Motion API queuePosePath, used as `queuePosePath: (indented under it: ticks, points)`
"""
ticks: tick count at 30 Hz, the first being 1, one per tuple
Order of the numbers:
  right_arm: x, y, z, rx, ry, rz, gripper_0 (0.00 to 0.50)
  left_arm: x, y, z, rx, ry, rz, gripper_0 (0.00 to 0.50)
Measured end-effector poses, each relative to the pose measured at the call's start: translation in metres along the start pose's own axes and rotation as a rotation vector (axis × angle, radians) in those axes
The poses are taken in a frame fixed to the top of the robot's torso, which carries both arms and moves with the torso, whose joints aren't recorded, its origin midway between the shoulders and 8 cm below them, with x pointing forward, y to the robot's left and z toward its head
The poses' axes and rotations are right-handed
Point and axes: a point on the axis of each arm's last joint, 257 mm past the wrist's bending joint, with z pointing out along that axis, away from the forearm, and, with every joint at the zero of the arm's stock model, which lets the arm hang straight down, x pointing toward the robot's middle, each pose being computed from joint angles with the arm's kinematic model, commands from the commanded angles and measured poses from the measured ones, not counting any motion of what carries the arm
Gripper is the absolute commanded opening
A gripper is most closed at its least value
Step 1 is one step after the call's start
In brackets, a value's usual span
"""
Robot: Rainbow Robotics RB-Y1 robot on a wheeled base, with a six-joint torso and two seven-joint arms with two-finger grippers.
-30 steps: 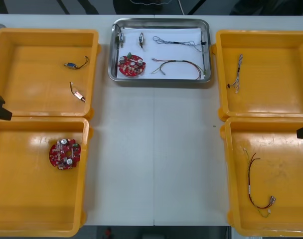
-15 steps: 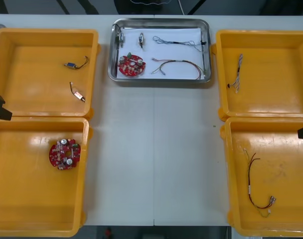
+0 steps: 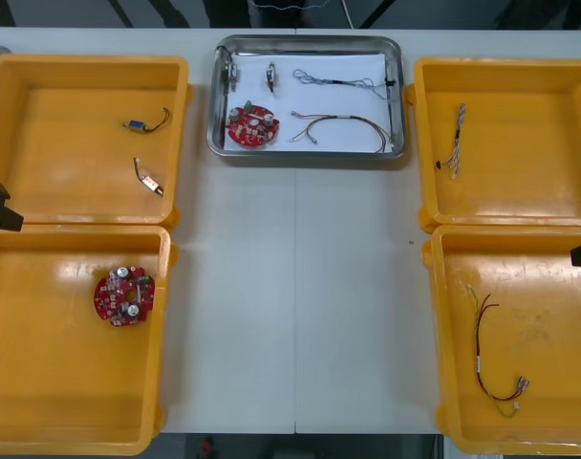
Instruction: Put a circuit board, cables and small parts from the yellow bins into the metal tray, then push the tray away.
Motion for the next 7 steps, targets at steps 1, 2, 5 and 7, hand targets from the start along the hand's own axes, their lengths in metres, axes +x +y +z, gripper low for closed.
queuePosePath:
  ticks: [1,2,5,7]
  points:
    - [0.0,0.0,0.0,0.0,0.0,0.0,0.5,0.0,0.0,0.0,0.0,0.0,0.0,0.5]
    - [0.0,0.0,0.0,0.0,0.0,0.0,0.5,0.0,0.0,0.0,0.0,0.0,0.0,0.5]
    - [0.0,0.0,0.0,0.0,0.0,0.0,0.5,0.0,0.0,0.0,0.0,0.0,0.0,0.5]
    - [0.0,0.0001,-0.0001,0.0,0.0,0.0,0.5,0.0,0.0,0.0,0.0,0.0,0.0,0.5]
